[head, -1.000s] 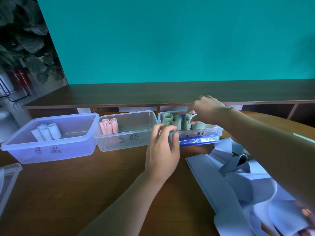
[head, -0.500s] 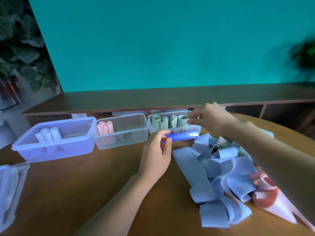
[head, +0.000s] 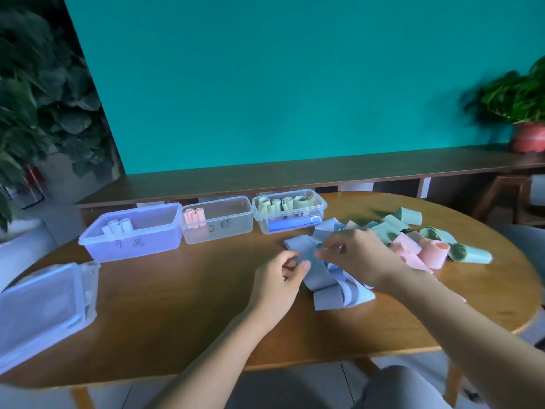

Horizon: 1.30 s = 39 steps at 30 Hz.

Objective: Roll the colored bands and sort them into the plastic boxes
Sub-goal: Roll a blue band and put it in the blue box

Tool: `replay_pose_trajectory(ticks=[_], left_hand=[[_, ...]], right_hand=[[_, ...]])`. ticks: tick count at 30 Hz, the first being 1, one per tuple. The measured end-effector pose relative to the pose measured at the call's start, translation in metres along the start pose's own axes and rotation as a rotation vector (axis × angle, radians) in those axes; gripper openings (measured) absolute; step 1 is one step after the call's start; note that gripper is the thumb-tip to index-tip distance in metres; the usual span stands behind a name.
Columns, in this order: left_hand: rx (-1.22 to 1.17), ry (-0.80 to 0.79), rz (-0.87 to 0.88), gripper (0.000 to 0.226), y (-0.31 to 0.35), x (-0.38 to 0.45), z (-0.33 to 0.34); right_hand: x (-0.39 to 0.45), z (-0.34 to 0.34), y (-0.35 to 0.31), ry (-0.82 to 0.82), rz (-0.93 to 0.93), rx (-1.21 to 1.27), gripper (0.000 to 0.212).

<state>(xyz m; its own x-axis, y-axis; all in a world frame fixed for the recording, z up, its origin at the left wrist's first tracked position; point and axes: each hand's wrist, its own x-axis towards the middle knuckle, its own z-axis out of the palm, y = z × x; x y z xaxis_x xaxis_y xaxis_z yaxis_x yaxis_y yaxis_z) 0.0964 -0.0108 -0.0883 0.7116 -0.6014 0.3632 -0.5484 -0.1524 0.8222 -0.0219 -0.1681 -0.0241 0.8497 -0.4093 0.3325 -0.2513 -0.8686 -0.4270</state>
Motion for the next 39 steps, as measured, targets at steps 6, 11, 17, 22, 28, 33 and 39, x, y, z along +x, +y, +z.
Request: replay_pose_trajectory(ticks=[6, 11, 17, 22, 28, 33, 39], left_hand=[[-0.015, 0.003, -0.092, 0.032, 0.009, -0.011, 0.007], [-0.082, 0.054, -0.124, 0.027, 0.015, -0.013, 0.012], [-0.146, 0.141, -0.068, 0.018, 0.034, -0.006, 0.002], [-0.145, 0.17, -0.007, 0.014, 0.051, 0.008, -0.018], [-0.151, 0.197, 0.042, 0.018, 0.071, 0.017, -0.042], [-0.139, 0.26, 0.078, 0.013, 0.087, 0.013, -0.065], [-0.154, 0.341, 0.084, 0.019, 0.088, -0.005, -0.096]], right_hand=[[-0.023, 0.01, 0.005, 0.005, 0.057, -0.001, 0.022], [-0.03, 0.009, 0.005, 0.022, 0.037, 0.021, 0.018], [-0.034, 0.004, -0.004, 0.05, -0.009, 0.126, 0.032], [-0.025, -0.005, -0.016, 0.169, 0.022, 0.275, 0.025], [-0.017, -0.016, -0.036, 0.121, 0.039, 0.418, 0.035], [-0.011, -0.017, -0.057, 0.164, 0.04, 0.489, 0.046], [-0.016, 0.006, -0.089, -0.017, 0.092, 0.684, 0.069]])
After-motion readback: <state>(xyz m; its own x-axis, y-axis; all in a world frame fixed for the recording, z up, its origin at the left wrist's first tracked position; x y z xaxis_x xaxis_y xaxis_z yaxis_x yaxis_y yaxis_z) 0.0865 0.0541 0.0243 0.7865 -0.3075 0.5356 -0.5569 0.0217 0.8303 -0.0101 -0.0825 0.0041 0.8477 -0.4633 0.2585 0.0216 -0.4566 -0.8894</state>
